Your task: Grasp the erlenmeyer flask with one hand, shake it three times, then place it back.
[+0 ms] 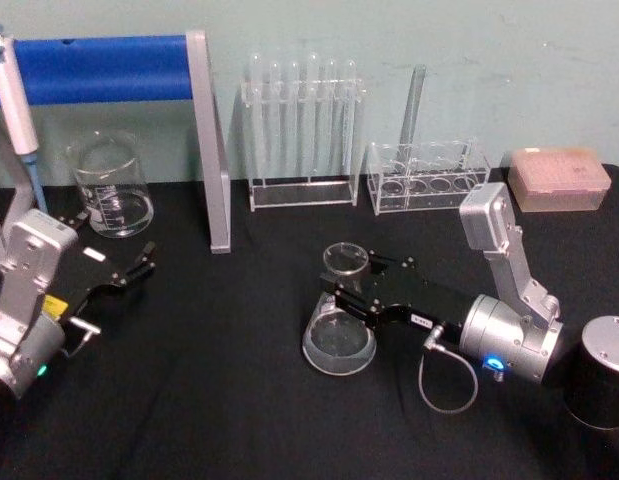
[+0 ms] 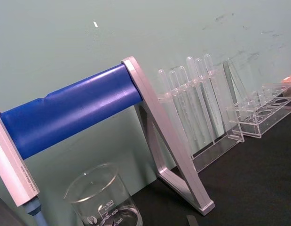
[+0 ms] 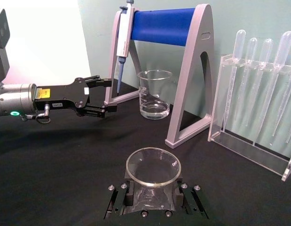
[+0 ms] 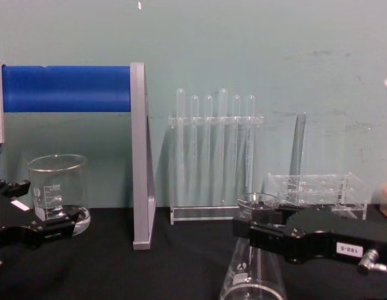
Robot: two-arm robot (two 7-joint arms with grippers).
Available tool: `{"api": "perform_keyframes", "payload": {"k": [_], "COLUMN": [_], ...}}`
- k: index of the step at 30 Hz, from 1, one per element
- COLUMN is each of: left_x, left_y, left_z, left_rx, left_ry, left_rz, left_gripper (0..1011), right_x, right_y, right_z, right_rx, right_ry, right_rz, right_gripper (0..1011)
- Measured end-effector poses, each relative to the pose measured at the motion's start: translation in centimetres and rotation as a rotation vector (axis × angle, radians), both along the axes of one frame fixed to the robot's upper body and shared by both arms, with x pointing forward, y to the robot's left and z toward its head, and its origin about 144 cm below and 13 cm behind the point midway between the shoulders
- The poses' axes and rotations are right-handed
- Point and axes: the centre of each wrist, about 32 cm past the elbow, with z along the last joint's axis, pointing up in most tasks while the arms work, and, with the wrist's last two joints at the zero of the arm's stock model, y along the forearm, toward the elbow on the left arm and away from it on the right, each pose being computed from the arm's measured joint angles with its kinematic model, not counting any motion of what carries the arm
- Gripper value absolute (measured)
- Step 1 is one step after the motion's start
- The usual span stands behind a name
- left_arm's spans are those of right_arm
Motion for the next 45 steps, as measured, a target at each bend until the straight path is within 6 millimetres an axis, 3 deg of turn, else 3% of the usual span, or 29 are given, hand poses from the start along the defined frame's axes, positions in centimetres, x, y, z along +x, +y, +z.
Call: {"api": "perform_keyframes", "payload": {"k": [26,29,30,31,37,45], "left_x": [0.0,0.0,0.0,0.0,0.0,0.0], "left_y": [0.0,0.0,0.0,0.0,0.0,0.0], "left_z": [0.0,0.0,0.0,0.0,0.0,0.0], "left_rx": [0.0,0.0,0.0,0.0,0.0,0.0], "left_ry": [0.0,0.0,0.0,0.0,0.0,0.0], "left_rz": [0.0,0.0,0.0,0.0,0.0,0.0], "left_gripper": [1001,1001,1001,1001,1001,1001], "right_x": [0.02,0.02,0.01,0.01,0.01,0.02], "right_y": [0.02,0.02,0.01,0.02,0.02,0.01], "right_z": [-0.02,-0.03,-0.04,-0.04,-0.04,-0.03], "right_rx": [-0.002,-0.003,-0.003,-0.003,-0.004,-0.003], "right_ry": [-0.001,-0.001,-0.001,-0.001,-0.001,-0.001], "right_rz": [0.002,0.002,0.002,0.002,0.002,0.002], "right_gripper": [449,484,550,550,769,963]}}
